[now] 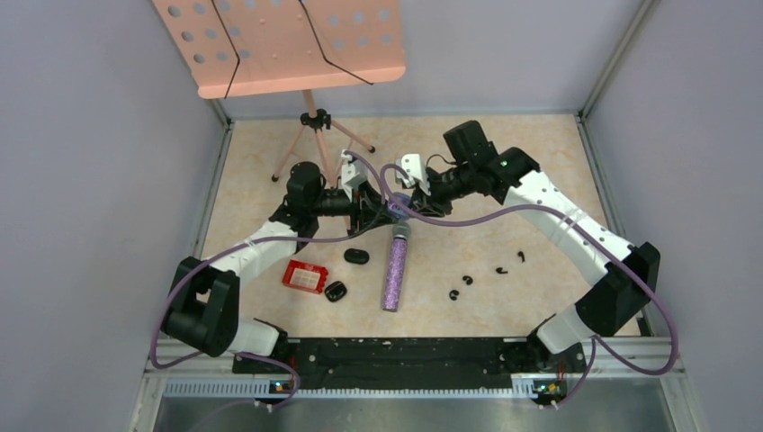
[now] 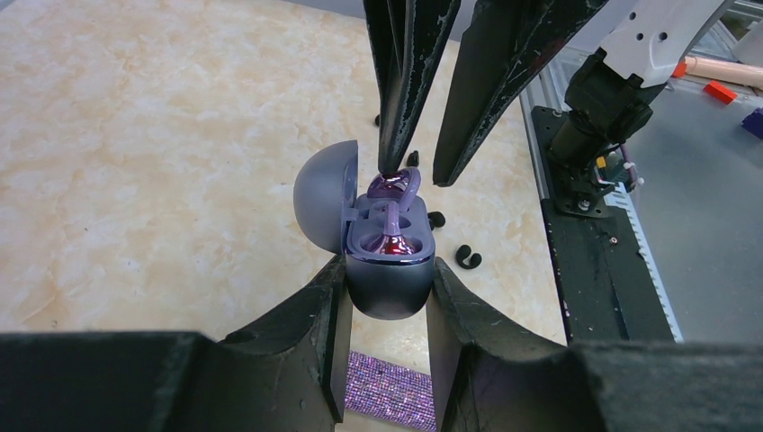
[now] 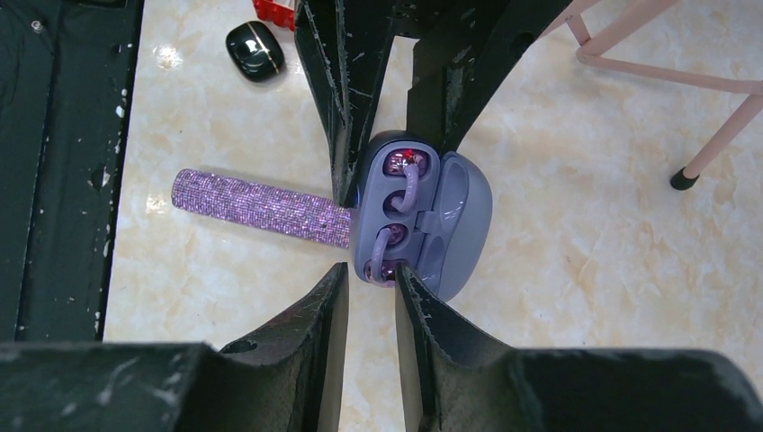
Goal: Insert the wireless bluetooth earbuds into the charging case
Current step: Adjust the earbud with the charging case.
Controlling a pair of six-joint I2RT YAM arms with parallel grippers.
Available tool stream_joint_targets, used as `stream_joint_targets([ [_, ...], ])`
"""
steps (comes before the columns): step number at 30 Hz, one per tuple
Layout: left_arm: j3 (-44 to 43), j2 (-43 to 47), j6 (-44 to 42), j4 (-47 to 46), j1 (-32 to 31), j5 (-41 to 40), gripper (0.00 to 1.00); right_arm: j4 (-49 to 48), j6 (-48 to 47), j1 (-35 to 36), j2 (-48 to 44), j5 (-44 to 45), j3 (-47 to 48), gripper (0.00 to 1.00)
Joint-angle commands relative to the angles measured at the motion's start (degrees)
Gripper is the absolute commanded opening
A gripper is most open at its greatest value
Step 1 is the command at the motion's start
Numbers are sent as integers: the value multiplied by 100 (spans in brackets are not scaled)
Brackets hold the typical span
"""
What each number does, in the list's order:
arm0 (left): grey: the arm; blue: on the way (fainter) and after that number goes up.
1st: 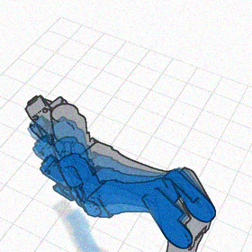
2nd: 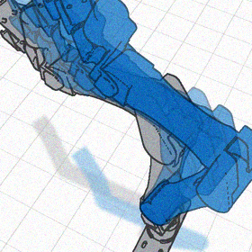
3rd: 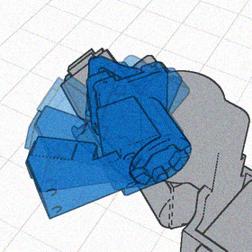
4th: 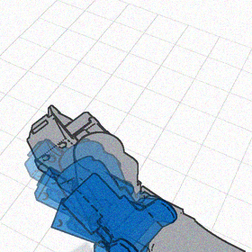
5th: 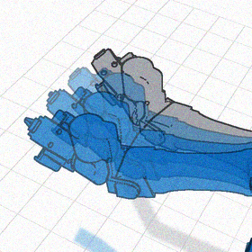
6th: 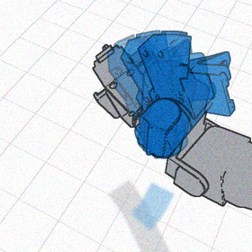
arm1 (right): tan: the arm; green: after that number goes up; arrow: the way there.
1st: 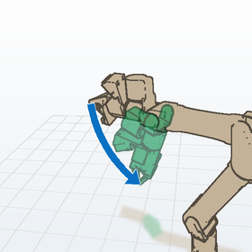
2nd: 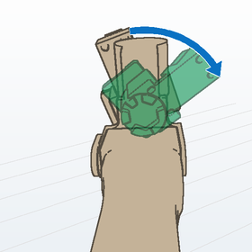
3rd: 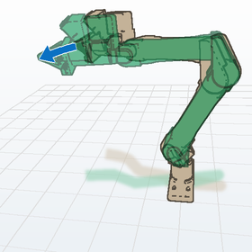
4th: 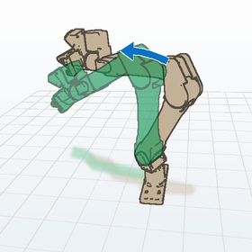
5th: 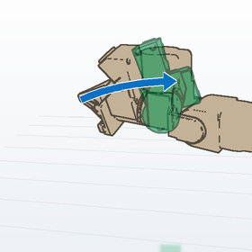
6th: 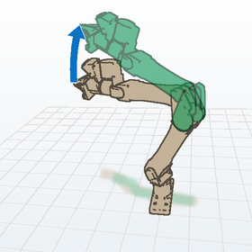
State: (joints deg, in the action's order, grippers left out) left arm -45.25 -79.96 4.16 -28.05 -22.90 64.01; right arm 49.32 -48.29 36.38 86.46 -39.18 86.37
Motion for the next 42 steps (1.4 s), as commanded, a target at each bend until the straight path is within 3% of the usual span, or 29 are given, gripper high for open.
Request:
stream_joint_targets([
  [1,14,238,0,-290,21,24,0,-104,-5,145,57,-97,305,25],
  [10,27,268,-42,-245,14,33,0,-195,25,291,141,91,264,22],
  [15,60,301,-87,-245,33,53,0,-230,33,319,148,163,231,6],
  [21,55,302,21,-464,124,274,0,-351,142,309,46,129,44,0],
  [33,-128,277,94,-544,146,534,0,-1919,1175,-64,-338,-896,-882,0],
  [42,-154,264,269,-740,220,625,0,-2344,1443,-180,-495,-1070,-1093,0],
])
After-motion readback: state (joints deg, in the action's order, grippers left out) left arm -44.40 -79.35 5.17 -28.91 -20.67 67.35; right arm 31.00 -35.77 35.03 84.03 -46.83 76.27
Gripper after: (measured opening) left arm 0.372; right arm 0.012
